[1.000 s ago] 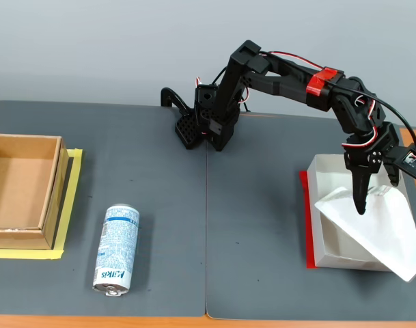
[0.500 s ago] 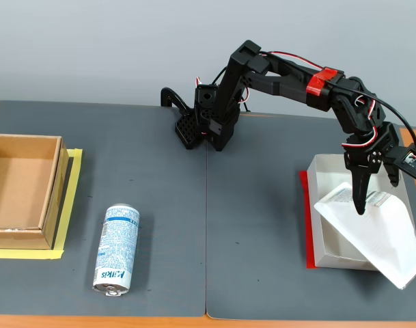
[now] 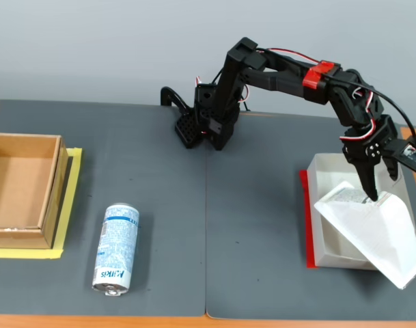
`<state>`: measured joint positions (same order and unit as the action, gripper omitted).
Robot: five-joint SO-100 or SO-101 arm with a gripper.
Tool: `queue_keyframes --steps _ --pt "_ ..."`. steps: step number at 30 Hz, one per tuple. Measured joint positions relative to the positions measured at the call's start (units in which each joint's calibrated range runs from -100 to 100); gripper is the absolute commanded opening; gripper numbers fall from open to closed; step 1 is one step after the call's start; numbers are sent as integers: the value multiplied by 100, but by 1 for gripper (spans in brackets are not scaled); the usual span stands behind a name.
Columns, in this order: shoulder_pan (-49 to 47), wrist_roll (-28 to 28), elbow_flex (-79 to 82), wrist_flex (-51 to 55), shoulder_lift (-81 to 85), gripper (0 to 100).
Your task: Pick the sandwich and put it in the gray box
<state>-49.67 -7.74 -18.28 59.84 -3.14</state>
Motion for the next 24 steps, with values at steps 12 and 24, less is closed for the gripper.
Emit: queue_keyframes --steps 12,24 --pt "648 20 90 590 646 2" --pt "1710 239 2497 512 2821 2"
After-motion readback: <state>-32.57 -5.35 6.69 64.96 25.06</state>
